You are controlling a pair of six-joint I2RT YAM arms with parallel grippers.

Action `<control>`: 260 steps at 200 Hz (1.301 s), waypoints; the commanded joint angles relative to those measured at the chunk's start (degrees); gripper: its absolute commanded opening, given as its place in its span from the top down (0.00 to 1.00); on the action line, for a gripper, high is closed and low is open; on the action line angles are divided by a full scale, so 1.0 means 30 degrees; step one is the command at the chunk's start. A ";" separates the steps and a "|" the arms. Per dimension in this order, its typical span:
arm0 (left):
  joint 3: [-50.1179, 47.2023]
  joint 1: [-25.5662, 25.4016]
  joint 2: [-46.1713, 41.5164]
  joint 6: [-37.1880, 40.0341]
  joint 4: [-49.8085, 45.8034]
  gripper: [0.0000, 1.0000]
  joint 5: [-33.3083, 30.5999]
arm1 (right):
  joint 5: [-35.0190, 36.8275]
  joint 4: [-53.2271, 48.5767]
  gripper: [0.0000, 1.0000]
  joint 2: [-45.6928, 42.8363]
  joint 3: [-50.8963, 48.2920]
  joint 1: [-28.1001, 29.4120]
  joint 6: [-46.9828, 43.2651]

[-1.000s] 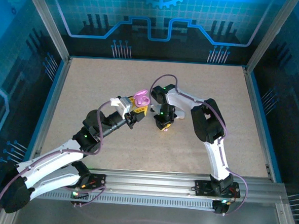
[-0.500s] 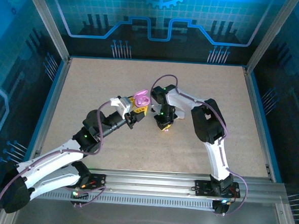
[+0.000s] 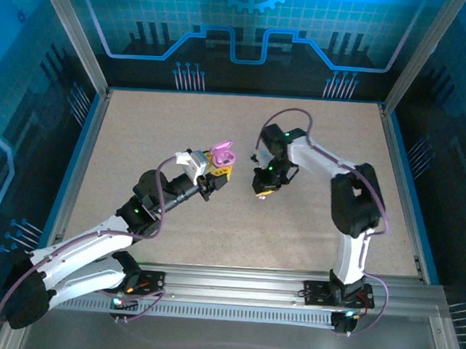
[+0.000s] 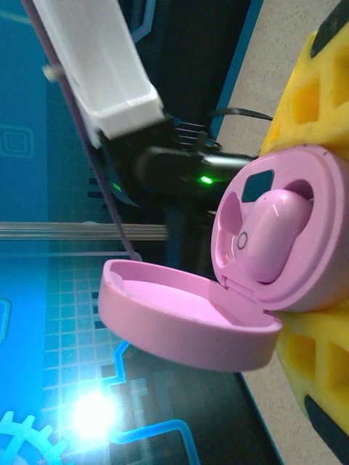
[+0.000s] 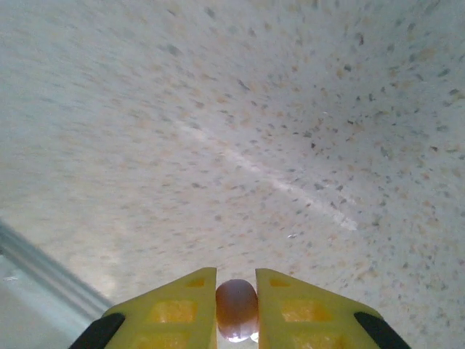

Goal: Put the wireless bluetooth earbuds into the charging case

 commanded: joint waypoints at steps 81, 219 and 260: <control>0.0007 0.0191 0.2216 -0.0561 0.2294 0.67 0.0585 | -0.8907 0.1886 0.83 -0.6743 -0.0503 -0.2277 0.3265; 0.0667 0.0196 0.5472 -0.1230 0.5539 0.68 0.4985 | -1.0247 0.2174 0.82 -0.8594 0.0873 -0.1479 0.3945; 0.0770 0.0208 0.5601 -0.1586 0.5731 0.68 0.5589 | -1.0381 0.2569 0.82 -0.8510 0.0737 -0.1370 0.4066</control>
